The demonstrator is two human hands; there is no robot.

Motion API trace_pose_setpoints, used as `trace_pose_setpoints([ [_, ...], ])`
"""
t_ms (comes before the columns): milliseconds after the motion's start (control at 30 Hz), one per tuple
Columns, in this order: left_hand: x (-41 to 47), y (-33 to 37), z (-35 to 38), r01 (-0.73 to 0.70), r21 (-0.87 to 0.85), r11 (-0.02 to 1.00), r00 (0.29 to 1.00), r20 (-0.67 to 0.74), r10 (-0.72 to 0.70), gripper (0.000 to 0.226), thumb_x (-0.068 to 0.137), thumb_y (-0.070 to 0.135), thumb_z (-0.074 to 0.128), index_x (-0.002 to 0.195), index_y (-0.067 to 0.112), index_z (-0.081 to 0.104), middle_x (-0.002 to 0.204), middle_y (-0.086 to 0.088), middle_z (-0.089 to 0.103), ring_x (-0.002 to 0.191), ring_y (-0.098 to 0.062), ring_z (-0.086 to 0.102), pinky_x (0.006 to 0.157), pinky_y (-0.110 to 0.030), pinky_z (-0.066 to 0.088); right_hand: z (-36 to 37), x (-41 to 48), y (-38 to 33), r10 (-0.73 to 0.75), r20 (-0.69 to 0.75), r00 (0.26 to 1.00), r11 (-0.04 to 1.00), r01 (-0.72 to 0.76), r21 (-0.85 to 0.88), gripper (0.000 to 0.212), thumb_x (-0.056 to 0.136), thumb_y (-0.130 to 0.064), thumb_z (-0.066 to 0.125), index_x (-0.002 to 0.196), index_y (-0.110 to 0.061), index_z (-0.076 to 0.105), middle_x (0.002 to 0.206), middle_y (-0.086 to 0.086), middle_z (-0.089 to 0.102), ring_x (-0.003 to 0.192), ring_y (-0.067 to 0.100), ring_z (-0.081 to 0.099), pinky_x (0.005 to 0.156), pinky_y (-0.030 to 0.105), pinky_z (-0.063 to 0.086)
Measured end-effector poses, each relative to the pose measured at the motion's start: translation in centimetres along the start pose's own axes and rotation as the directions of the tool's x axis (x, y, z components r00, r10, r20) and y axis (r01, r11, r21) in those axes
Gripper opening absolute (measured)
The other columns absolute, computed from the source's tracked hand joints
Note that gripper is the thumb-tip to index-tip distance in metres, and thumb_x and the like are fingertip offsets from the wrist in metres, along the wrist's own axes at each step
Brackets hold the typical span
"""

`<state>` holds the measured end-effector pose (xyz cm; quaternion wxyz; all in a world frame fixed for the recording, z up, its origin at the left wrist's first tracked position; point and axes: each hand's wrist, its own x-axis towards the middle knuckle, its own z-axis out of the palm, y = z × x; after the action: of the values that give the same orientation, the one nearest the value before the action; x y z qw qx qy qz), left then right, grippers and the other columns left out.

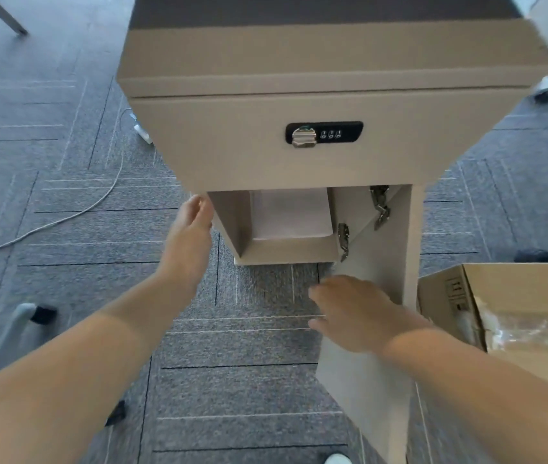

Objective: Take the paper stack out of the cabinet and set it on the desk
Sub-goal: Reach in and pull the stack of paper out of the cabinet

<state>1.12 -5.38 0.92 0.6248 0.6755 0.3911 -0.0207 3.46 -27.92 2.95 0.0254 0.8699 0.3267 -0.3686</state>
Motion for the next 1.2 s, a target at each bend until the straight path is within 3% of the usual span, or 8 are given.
trace_pose_setpoints([
  [200,0.8,-1.8,2.2,0.091,0.07,0.993,0.995,0.028,-0.093,0.051,0.105,0.04,0.047,0.154,0.025,0.043,0.143,0.008,0.059,0.136,-0.016,0.053,0.12,-0.047,0.038,-0.2,6.1,0.2,0.282,-0.166,0.945,0.927,-0.223,0.302,0.048,0.096,-0.048,0.044,0.121,-0.01,0.058,0.122,0.012,0.061,0.115,0.034,0.058,0.092,0.042,0.049],
  [300,2.3,-3.6,3.3,0.105,0.086,0.991,0.991,0.075,-0.112,0.039,0.106,0.037,0.046,0.143,0.028,0.052,0.109,0.017,0.062,0.108,-0.011,0.06,0.113,-0.042,0.044,1.4,10.5,-0.7,0.529,-0.039,0.848,0.622,-0.356,0.698,0.064,0.093,-0.053,0.041,0.143,-0.013,0.041,0.142,0.012,0.047,0.131,0.036,0.046,0.105,0.049,0.042],
  [400,4.1,-5.6,4.5,0.085,0.127,0.988,0.983,0.15,-0.104,0.032,0.106,0.038,0.045,0.136,0.03,0.053,0.109,0.015,0.061,0.104,-0.011,0.059,0.098,-0.035,0.045,4.1,13.6,0.1,0.717,0.002,0.697,0.332,-0.344,0.878,0.061,0.095,-0.048,0.044,0.145,-0.015,0.039,0.145,0.012,0.045,0.133,0.036,0.045,0.107,0.048,0.039],
  [600,8.4,-10.3,6.6,0.101,0.141,0.985,0.986,0.116,-0.117,0.04,0.104,0.041,0.047,0.141,0.026,0.053,0.133,-0.005,0.062,0.12,-0.029,0.057,0.109,-0.042,0.044,9.4,15.5,5.0,0.867,-0.183,0.463,0.339,-0.28,0.898,0.04,0.09,-0.041,0.054,0.111,-0.007,0.061,0.111,0.015,0.065,0.109,0.036,0.063,0.083,0.033,0.046],
  [667,9.9,-12.0,8.0,0.102,0.144,0.984,0.985,0.123,-0.12,0.046,0.104,0.04,0.048,0.147,0.024,0.05,0.143,-0.008,0.058,0.131,-0.031,0.054,0.11,-0.039,0.039,10.5,15.7,5.5,0.85,-0.255,0.461,0.407,-0.266,0.874,0.03,0.094,-0.031,0.056,0.112,-0.008,0.062,0.109,0.015,0.064,0.108,0.034,0.062,0.076,0.028,0.039],
  [833,13.8,-16.0,9.9,0.099,0.167,0.981,0.986,0.116,-0.12,0.056,0.104,0.04,0.051,0.155,0.02,0.043,0.155,-0.008,0.051,0.143,-0.03,0.047,0.111,-0.037,0.036,10.6,21.1,5.8,0.739,-0.28,0.613,0.382,-0.038,0.923,0.049,0.089,-0.042,0.056,0.125,-0.01,0.059,0.12,0.006,0.063,0.117,0.024,0.058,0.101,0.028,0.042],
  [933,16.8,-17.7,10.1,0.053,0.23,0.972,0.993,0.09,-0.075,0.049,0.104,0.035,0.052,0.15,0.018,0.048,0.155,-0.011,0.05,0.138,-0.035,0.049,0.108,-0.037,0.037,10.0,25.0,6.9,0.669,-0.249,0.7,0.434,-0.096,0.896,0.043,0.097,-0.037,0.055,0.134,-0.014,0.056,0.134,0.005,0.063,0.12,0.024,0.06,0.089,0.02,0.04],
  [1200,24.8,-20.0,13.4,0.069,0.215,0.974,0.997,-0.038,-0.062,0.05,0.1,0.034,0.057,0.144,0.011,0.052,0.148,-0.012,0.056,0.138,-0.033,0.052,0.12,-0.039,0.036,11.2,32.2,11.3,0.615,-0.212,0.76,0.469,-0.135,0.873,0.066,0.098,-0.041,0.054,0.154,-0.015,0.031,0.158,0.008,0.036,0.142,0.03,0.039,0.112,0.033,0.035],
])
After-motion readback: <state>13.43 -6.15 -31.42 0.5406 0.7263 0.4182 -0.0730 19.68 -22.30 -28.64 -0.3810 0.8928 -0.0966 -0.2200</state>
